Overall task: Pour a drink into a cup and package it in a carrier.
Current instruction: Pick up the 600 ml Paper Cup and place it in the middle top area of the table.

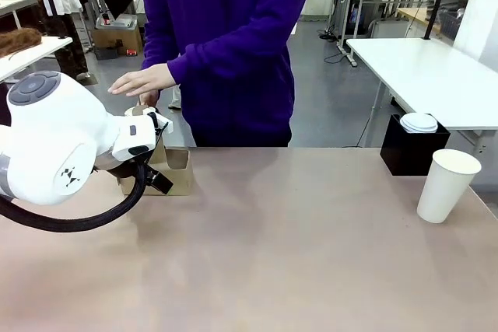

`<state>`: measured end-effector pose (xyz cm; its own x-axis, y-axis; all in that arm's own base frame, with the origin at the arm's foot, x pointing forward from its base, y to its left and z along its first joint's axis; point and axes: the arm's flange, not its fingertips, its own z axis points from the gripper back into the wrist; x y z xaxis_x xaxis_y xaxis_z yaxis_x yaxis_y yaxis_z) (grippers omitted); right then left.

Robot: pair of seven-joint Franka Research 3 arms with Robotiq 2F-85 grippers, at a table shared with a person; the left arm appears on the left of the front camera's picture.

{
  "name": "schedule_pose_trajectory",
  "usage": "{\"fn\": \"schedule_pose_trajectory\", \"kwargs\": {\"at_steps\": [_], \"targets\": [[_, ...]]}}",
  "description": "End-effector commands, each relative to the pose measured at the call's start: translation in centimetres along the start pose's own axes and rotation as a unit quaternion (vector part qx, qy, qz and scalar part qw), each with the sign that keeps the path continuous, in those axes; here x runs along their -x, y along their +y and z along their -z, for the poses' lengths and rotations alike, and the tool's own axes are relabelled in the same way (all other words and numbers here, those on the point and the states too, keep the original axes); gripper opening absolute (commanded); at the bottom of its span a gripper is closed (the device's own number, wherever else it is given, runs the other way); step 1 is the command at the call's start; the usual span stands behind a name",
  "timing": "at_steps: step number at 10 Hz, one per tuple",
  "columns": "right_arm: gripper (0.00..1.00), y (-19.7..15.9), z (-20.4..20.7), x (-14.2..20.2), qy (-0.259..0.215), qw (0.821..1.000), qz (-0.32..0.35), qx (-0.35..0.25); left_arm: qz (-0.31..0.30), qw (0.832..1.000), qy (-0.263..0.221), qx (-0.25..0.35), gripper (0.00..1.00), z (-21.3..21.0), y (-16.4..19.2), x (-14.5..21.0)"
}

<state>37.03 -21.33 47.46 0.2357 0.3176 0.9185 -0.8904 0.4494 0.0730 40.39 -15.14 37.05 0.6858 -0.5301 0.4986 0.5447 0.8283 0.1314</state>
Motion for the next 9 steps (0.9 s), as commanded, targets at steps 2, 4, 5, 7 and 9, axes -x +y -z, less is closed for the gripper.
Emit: {"fn": "schedule_pose_trajectory", "kwargs": {"at_steps": [2, 4, 5, 7, 9], "targets": [[1.00, -3.4, 0.1, 4.6, -0.065, 0.997, 0.011, -0.044, 0.000, 1.000, 0.000, 0.000, 1.00, 0.0, 0.0, 0.0], [1.00, -0.7, 0.1, 4.8, -0.057, 0.998, 0.012, -0.025, 0.000, 1.000, 0.000, 0.000, 1.00, 0.0, 0.0, 0.0], [1.00, -0.7, 0.1, 4.8, -0.057, 0.998, 0.012, -0.025, 0.000, 1.000, 0.000, 0.000, 1.00, 0.0, 0.0, 0.0], [1.00, -0.7, 0.1, 4.8, -0.057, 0.998, 0.012, -0.025, 0.000, 1.000, 0.000, 0.000, 1.00, 0.0, 0.0, 0.0], [1.00, -2.4, 0.4, 7.6, -0.091, 0.995, 0.026, -0.020, 0.000, 1.000, 0.000, 0.000, 1.00, 0.0, 0.0, 0.0]]}}
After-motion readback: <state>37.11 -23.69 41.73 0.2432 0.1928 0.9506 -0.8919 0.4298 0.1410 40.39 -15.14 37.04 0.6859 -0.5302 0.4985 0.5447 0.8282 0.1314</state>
